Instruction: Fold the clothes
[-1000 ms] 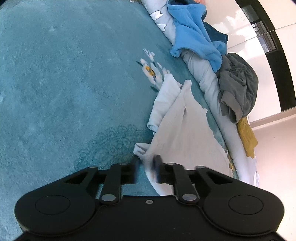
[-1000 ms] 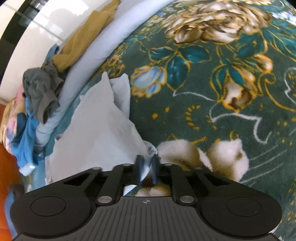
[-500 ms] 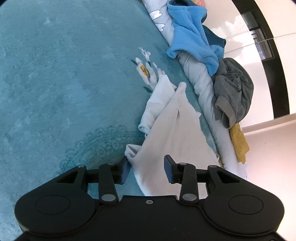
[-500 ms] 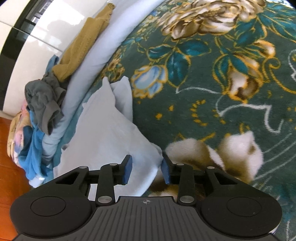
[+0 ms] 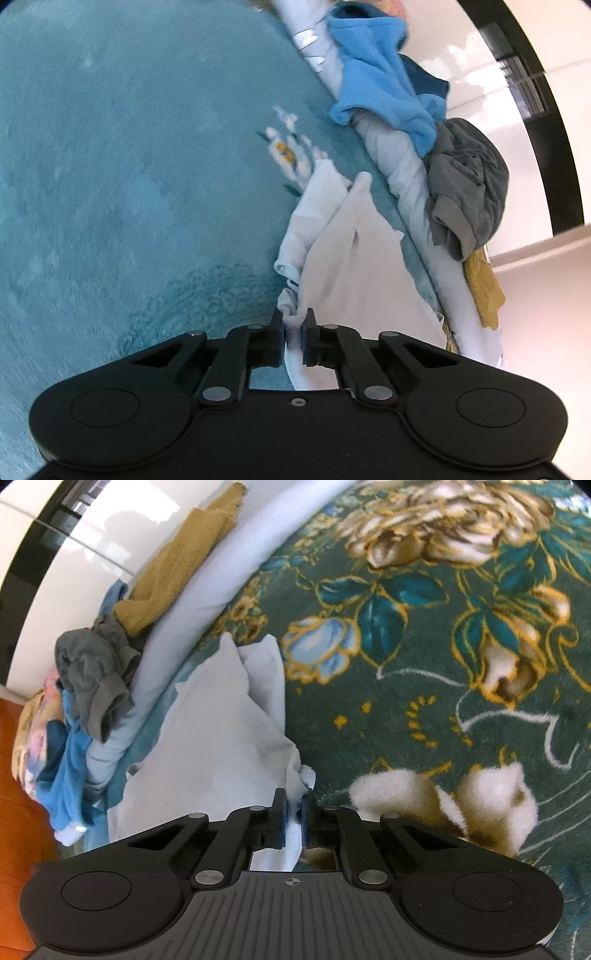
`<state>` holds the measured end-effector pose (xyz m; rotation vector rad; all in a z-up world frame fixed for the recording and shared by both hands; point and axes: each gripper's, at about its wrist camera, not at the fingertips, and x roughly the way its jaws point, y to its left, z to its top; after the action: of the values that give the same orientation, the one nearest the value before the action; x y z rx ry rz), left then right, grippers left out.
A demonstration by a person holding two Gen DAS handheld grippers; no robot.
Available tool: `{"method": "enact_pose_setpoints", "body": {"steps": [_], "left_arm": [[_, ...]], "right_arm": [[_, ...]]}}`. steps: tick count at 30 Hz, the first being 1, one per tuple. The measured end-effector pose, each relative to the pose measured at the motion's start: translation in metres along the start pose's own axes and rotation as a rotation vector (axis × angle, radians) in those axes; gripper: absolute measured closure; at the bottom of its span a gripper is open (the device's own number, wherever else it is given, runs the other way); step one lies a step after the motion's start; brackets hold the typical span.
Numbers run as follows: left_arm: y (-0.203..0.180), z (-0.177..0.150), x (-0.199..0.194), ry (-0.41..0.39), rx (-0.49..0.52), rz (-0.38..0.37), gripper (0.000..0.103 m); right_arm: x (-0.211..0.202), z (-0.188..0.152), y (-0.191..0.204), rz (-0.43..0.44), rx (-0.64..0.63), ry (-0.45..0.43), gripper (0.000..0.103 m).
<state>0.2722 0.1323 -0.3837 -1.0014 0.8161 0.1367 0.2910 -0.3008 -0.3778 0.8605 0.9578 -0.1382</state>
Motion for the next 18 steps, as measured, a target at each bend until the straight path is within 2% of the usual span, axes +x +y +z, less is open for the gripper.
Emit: {"method": "enact_pose_setpoints", "body": {"steps": [9,18], "left_arm": [[-0.013,0.005,-0.025,-0.018,0.094,0.028,0.100],[0.013,0.008,-0.065,0.004,0.124,0.039,0.101]], "right_arm": [[-0.029,-0.012,0.012,-0.026,-0.037,-0.057,0.100],[-0.059,-0.046,0.019,-0.033,-0.071,-0.062,0.100]]}}
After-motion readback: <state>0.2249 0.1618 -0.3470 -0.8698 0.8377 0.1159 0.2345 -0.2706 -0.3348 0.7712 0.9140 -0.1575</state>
